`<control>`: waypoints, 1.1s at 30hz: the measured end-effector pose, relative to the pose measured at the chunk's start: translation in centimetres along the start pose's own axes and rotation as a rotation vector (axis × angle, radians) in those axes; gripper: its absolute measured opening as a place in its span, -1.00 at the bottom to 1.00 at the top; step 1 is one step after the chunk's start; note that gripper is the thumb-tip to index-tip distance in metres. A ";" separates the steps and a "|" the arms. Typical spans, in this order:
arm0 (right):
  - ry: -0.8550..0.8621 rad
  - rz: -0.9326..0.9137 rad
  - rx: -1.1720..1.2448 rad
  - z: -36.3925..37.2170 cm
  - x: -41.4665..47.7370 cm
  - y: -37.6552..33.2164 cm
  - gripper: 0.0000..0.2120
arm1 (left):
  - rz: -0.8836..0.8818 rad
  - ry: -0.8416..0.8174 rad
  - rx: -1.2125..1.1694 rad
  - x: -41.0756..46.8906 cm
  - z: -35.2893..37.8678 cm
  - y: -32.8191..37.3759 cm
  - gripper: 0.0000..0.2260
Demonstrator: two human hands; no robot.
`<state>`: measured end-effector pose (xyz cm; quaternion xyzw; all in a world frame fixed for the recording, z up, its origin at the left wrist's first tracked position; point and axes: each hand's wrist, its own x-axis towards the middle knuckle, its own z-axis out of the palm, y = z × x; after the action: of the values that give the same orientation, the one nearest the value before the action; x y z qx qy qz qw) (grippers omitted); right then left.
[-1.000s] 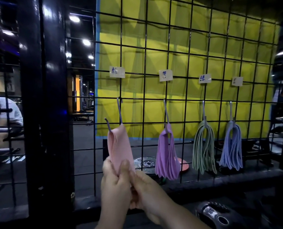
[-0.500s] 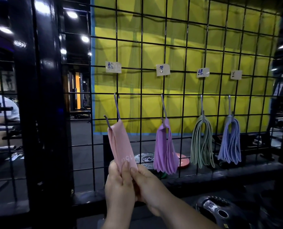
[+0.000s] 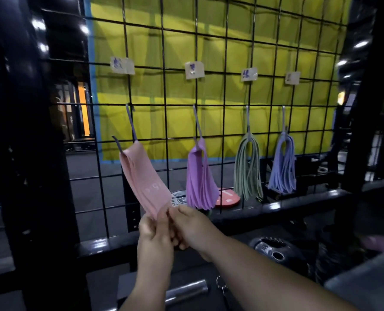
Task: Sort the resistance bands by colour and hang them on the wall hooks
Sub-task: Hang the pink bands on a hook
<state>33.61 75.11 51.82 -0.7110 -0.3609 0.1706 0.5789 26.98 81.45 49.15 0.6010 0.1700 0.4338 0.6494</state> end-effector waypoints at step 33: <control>1.100 0.599 0.265 -32.8 -37.1 17.4 -0.57 | -0.293 -1.350 0.236 -33.5 35.1 -11.5 -0.83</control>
<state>35.49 24.53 37.80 -0.6870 0.2277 -0.0216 0.6898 38.22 34.59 36.10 0.7763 -0.1453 -0.1479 0.5953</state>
